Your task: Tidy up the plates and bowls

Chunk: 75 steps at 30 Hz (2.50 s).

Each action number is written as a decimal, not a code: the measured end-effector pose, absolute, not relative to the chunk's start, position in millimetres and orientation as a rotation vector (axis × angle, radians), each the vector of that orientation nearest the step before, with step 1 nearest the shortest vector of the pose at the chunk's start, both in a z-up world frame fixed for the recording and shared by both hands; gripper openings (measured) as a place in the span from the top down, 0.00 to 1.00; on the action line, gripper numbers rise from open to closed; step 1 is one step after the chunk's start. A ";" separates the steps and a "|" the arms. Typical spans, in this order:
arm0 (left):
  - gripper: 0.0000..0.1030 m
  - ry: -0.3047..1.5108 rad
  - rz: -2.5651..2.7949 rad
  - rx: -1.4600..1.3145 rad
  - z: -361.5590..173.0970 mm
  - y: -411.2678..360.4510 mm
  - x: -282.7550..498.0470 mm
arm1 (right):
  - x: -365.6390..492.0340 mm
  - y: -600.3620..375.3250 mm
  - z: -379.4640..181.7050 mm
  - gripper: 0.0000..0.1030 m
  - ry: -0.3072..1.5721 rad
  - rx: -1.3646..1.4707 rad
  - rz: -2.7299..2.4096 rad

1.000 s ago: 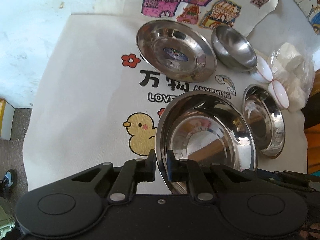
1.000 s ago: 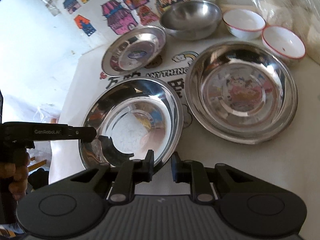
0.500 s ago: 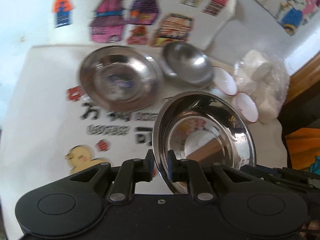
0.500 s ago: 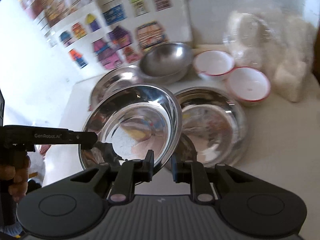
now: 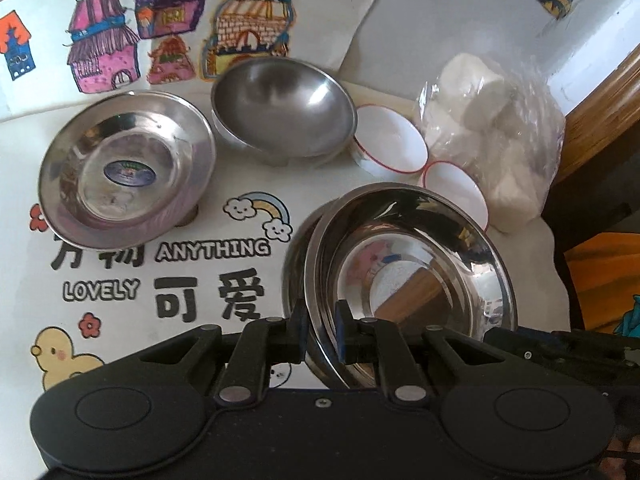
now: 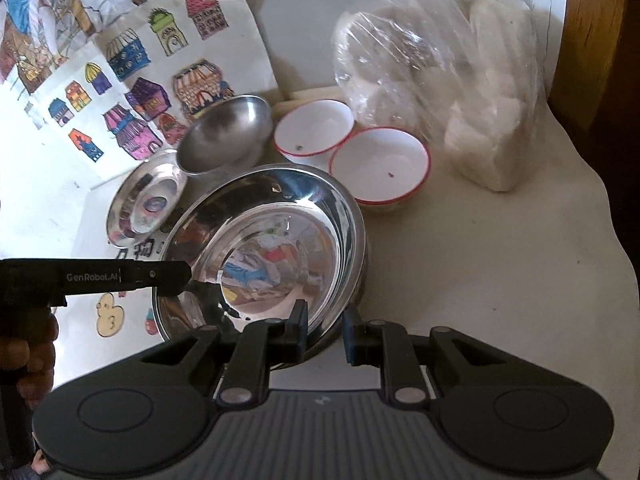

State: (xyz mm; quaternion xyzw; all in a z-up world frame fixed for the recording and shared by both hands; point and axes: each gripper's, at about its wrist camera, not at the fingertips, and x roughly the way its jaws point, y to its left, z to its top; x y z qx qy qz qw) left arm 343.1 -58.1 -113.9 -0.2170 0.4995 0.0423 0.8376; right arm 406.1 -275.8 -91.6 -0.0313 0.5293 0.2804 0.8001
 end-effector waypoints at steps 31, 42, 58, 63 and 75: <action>0.80 1.085 0.214 -0.376 -118.3 -69.3 350.5 | 427.8 -256.9 -108.6 0.75 1.190 -0.186 0.700; 0.72 1.089 0.208 -0.395 -119.4 -66.1 344.2 | 421.9 -255.8 -106.8 0.66 1.185 -0.204 0.650; 0.02 1.040 0.268 -0.455 -103.8 -24.5 309.3 | 403.2 -251.7 -90.9 0.00 1.184 -0.105 0.518; 0.01 1.058 0.309 -0.506 -107.8 2.4 290.5 | 393.8 -243.3 -89.7 0.00 1.166 -0.112 0.464; 0.01 1.041 0.368 -0.520 -104.6 69.4 240.3 | 360.9 -199.1 -75.9 0.00 1.014 -0.085 0.459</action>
